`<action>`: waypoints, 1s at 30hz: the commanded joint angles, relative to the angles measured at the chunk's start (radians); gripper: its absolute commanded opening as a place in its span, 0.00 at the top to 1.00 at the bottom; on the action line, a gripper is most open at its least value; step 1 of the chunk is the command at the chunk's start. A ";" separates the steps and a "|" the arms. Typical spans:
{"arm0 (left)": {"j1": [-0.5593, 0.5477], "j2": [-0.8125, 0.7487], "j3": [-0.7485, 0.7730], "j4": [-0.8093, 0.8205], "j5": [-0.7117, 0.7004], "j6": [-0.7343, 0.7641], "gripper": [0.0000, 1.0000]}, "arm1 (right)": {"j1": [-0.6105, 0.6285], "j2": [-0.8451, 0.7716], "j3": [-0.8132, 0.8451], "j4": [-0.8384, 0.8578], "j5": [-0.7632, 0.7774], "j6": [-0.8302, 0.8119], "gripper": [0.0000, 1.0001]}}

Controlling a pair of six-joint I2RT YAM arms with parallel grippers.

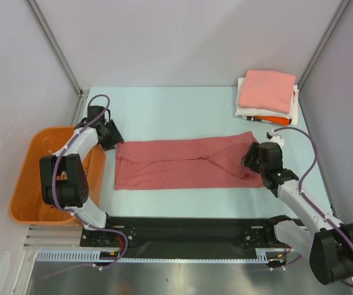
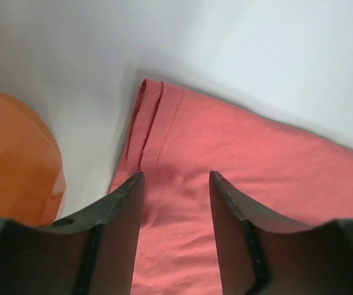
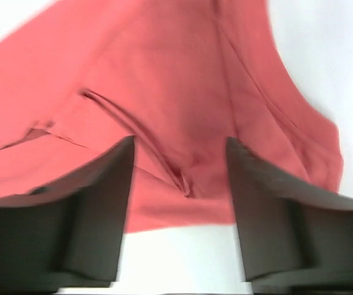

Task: Fold and stack the t-shirts
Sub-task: Fold the tshirt

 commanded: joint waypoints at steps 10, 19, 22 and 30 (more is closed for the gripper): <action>-0.012 -0.168 0.009 -0.022 0.009 0.004 0.36 | -0.133 0.006 0.074 -0.075 0.009 -0.015 0.20; -0.049 -0.096 0.047 -0.043 -0.014 0.030 0.36 | -0.221 0.397 0.284 -0.023 -0.184 -0.102 0.18; -0.051 -0.056 0.067 -0.054 -0.018 0.033 0.36 | -0.224 0.488 0.348 -0.023 -0.251 -0.118 0.18; -0.100 -0.035 0.084 -0.063 -0.024 0.045 0.36 | -0.224 0.614 0.384 -0.013 -0.285 -0.129 0.20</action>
